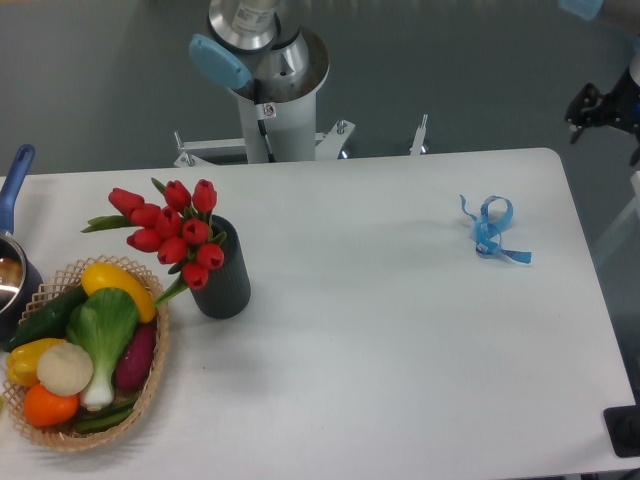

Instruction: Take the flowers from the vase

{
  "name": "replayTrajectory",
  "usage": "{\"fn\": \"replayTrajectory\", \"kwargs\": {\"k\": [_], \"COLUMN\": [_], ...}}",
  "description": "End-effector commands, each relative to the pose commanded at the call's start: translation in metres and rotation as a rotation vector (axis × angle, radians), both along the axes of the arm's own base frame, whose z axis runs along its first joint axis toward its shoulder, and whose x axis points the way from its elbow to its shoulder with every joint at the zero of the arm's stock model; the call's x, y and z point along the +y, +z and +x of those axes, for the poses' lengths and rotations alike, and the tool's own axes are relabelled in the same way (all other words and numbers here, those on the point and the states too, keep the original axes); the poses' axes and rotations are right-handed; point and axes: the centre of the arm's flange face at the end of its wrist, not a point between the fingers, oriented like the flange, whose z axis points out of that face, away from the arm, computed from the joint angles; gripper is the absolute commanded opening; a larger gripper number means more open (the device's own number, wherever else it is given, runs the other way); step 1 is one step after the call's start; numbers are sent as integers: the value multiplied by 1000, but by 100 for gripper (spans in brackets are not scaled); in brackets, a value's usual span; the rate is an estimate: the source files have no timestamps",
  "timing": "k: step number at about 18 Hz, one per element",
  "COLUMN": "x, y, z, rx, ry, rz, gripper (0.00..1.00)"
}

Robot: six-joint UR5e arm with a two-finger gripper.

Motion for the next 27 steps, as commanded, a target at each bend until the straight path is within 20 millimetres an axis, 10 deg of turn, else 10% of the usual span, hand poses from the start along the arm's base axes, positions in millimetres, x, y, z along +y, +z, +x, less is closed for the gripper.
{"fn": "replayTrajectory", "kwargs": {"k": [8,15,27], "x": [-13,-22,73], "y": [5,-15,26], "z": [1,49,217], "rx": [14,-60,-87], "ry": [21,59,35], "rz": [-10,48,736], "gripper": [100,100,100]}}
